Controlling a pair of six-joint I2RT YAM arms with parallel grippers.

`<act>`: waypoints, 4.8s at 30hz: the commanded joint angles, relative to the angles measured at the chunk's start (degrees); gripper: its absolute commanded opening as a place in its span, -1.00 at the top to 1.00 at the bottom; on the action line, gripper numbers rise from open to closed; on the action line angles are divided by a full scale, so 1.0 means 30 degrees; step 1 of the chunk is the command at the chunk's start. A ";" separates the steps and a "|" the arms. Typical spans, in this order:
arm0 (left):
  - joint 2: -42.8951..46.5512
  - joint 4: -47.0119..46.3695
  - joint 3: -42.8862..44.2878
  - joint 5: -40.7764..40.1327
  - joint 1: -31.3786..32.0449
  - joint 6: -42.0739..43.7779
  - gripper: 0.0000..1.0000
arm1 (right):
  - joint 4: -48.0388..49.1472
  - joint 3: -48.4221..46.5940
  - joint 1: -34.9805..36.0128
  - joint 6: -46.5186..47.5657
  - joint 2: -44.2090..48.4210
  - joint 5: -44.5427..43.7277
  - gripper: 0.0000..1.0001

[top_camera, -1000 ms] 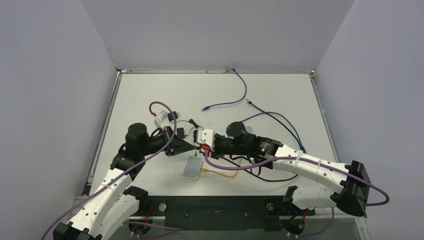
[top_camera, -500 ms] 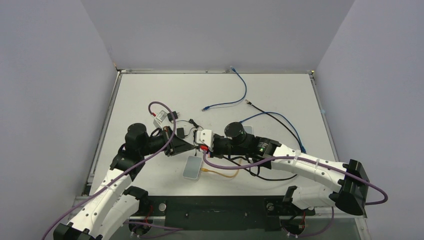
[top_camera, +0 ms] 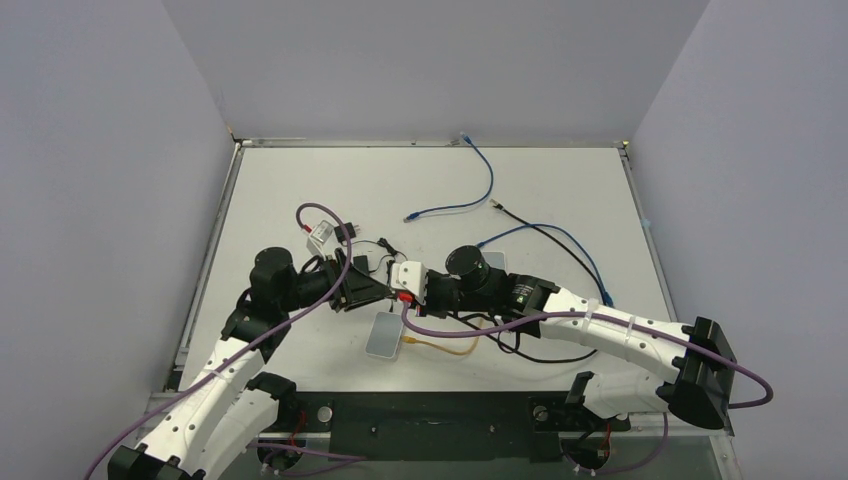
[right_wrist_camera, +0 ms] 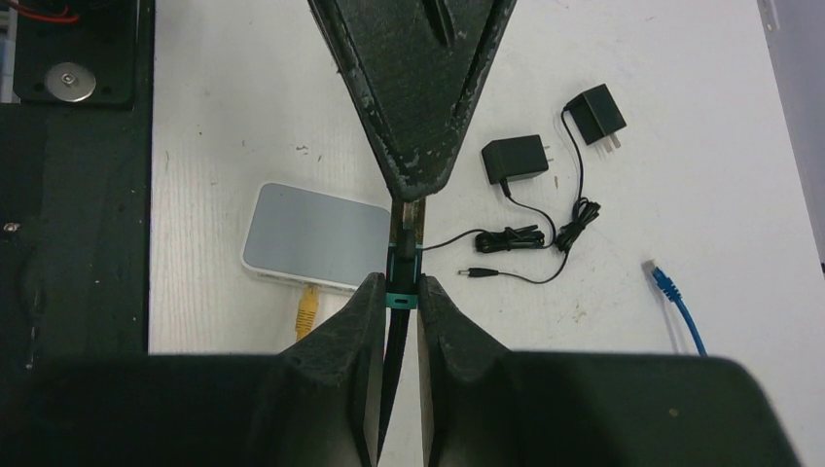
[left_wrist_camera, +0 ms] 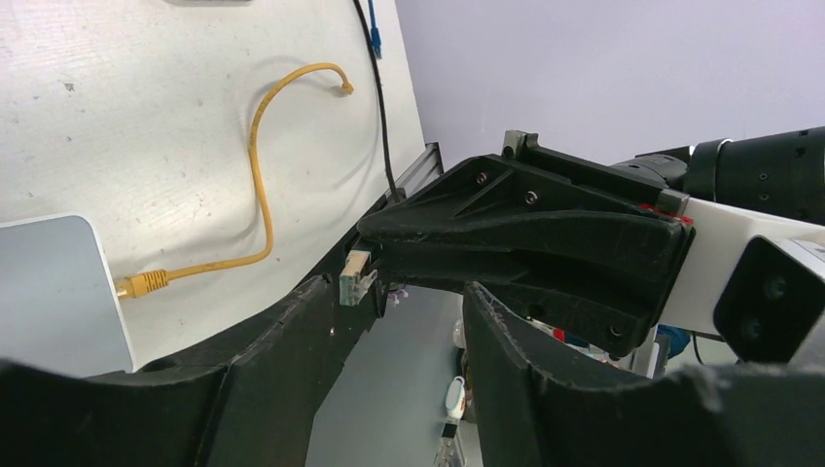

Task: Insert the plug into the switch port
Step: Pick up the connector from the center of the board, then insert the connector into the switch port.

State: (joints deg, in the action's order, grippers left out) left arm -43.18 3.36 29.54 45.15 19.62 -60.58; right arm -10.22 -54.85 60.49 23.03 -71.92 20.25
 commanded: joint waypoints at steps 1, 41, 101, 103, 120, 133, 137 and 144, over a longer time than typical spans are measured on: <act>0.0041 0.0008 0.0546 -0.0464 -0.0188 0.0975 -0.01 | -0.0533 -0.0232 0.0041 0.0232 -0.0159 -0.0817 1.00; -0.6169 0.0927 -0.2965 -0.6417 -0.0211 0.4044 0.05 | 0.0580 0.2229 -0.0831 -0.4156 -0.5557 -0.1887 1.00; -0.7965 -0.0678 -0.3533 -0.5806 -0.0181 0.4115 0.14 | 0.3227 0.2836 -0.0015 -0.4804 -0.5645 -0.1639 1.00; -0.8018 -0.0704 -0.3519 -0.5796 -0.0181 0.4135 0.14 | 0.3244 0.2883 0.0018 -0.4804 -0.5550 -0.1801 1.00; -0.8290 -0.0833 -0.3518 -0.5696 -0.0180 0.4115 0.15 | 0.3224 0.3049 0.0158 -0.4599 -0.5075 -0.2659 1.00; -0.8138 -0.0816 -0.3579 -0.5732 -0.0181 0.4099 0.15 | 0.3232 0.3353 0.0286 -0.4696 -0.5274 -0.3340 1.00; -0.8240 -0.0825 -0.3523 -0.5704 -0.0181 0.4080 0.15 | 0.3173 0.3496 0.0271 -0.4756 -0.5254 -0.3642 1.00; -0.8268 -0.0825 -0.3522 -0.5701 -0.0152 0.4094 0.15 | 0.3534 0.3663 0.0289 -0.4992 -0.5379 -0.3398 1.00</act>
State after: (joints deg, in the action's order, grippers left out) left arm -67.88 3.18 18.96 27.29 19.33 -48.82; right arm -3.14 -44.01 60.86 9.32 -88.68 10.28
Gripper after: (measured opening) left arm 0.425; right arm 0.112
